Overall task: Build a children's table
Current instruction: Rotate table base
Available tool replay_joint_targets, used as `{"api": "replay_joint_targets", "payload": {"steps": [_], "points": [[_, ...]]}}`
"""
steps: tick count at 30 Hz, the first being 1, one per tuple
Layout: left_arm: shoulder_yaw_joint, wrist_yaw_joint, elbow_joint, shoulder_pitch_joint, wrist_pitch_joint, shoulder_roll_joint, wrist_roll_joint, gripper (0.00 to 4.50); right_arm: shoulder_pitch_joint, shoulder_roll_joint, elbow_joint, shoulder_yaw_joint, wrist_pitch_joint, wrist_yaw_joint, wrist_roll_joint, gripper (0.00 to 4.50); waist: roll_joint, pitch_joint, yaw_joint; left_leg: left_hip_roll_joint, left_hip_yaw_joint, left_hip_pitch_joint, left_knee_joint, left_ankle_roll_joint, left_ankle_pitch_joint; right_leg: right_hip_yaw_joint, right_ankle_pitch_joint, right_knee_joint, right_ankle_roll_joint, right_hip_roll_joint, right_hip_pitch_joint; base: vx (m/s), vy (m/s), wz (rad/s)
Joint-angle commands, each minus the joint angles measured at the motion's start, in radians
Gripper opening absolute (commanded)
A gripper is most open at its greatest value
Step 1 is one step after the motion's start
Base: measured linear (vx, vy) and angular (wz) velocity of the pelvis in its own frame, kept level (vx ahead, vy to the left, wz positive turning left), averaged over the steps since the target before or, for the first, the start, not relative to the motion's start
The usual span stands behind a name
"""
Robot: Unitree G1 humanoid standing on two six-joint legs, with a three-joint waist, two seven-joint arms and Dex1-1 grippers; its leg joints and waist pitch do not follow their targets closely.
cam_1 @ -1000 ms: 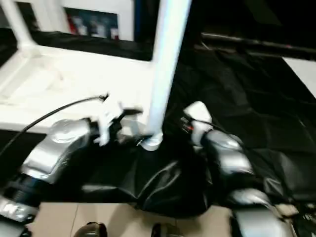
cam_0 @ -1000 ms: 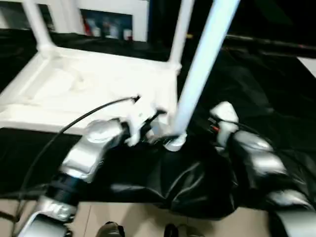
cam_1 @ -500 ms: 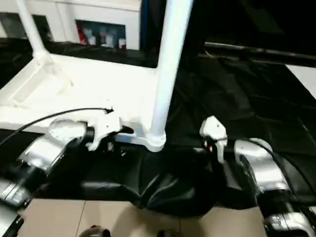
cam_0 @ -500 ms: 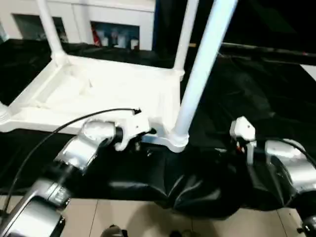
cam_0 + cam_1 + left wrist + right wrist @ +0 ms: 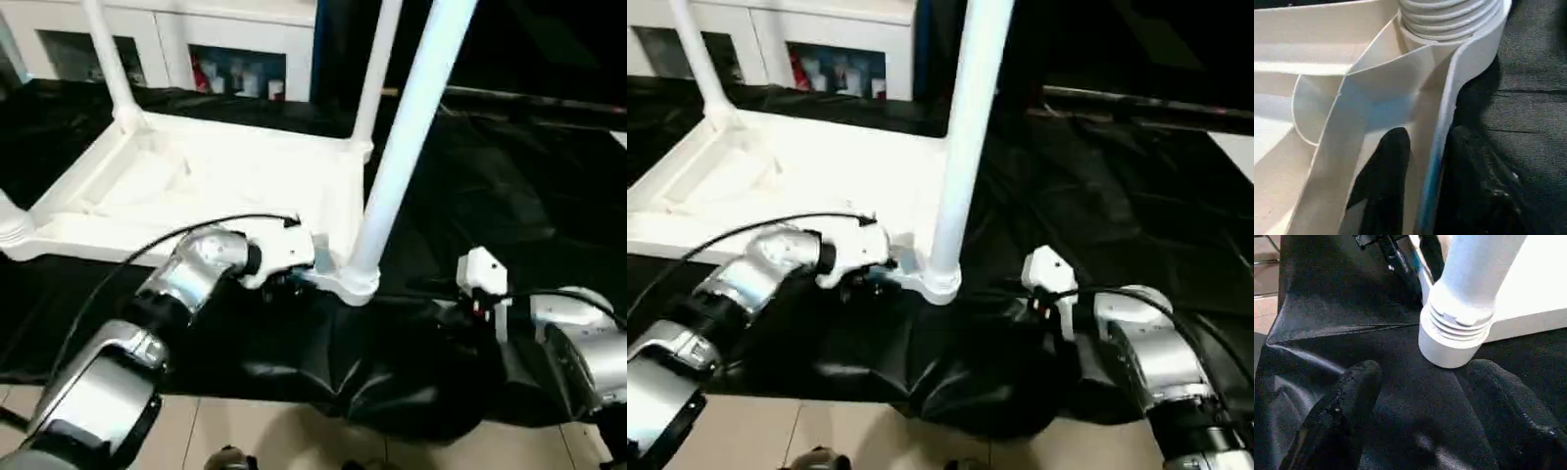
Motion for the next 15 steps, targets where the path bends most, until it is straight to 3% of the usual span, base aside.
{"api": "replay_joint_targets", "payload": {"steps": [1,6,7,9,10,13,15], "points": [[-0.004,0.003,0.026,-0.024,-0.009,-0.006,0.018,1.22,0.001,-0.024,-0.033,0.001,0.012,0.007,0.013,3.2,-0.003,-0.086,0.001,0.052,-0.035,0.023,-0.068,0.024,-0.312,0.042,-0.481,-0.104,-0.145,-0.081,0.038,0.0,0.0,0.0],[-0.001,-0.057,0.018,-0.017,0.022,-0.005,0.003,0.9,-0.002,-0.024,-0.037,0.0,0.017,0.003,0.011,3.2,-0.003,-0.085,0.001,0.053,-0.037,0.022,-0.069,0.023,-0.317,0.041,-0.514,-0.109,-0.128,-0.084,0.037,0.0,0.0,0.0],[-0.004,-0.153,-0.017,-0.003,0.089,0.005,-0.025,0.83,0.0,-0.022,-0.042,-0.001,0.022,-0.007,0.007,3.2,-0.003,-0.087,0.0,0.054,-0.037,0.02,-0.071,0.022,-0.31,0.042,-0.499,-0.105,-0.133,-0.084,0.039,0.0,0.0,0.0],[-0.005,-0.17,-0.025,0.0,0.102,0.007,-0.028,0.81,0.0,-0.022,-0.043,-0.001,0.023,-0.009,0.006,3.2,-0.002,-0.089,0.0,0.056,-0.039,0.018,-0.073,0.023,-0.294,0.043,-0.47,-0.101,-0.144,-0.085,0.042,0.0,0.0,0.0],[-0.015,-0.221,-0.077,0.019,0.18,0.024,-0.036,0.71,-0.003,-0.017,-0.034,-0.008,0.018,-0.035,-0.005,3.2,-0.003,-0.091,0.0,0.057,-0.036,0.019,-0.072,0.023,-0.284,0.046,-0.422,-0.094,-0.164,-0.085,0.042,0.0,0.0,0.0],[-0.006,-0.206,-0.094,0.026,0.232,0.026,-0.036,0.52,-0.013,-0.01,-0.017,-0.015,0.013,-0.068,-0.02,3.2,0.0,-0.095,0.001,0.056,-0.032,0.017,-0.07,0.027,-0.253,0.047,-0.347,-0.084,-0.197,-0.082,0.044,0.0,0.0,0.0],[0.003,-0.189,-0.104,0.031,0.264,0.024,-0.038,0.43,-0.019,-0.004,-0.007,-0.018,0.01,-0.087,-0.028,3.2,0.0,-0.094,0.001,0.054,-0.031,0.017,-0.069,0.029,-0.253,0.046,-0.352,-0.086,-0.195,-0.081,0.044,0.0,0.0,0.0]]}}
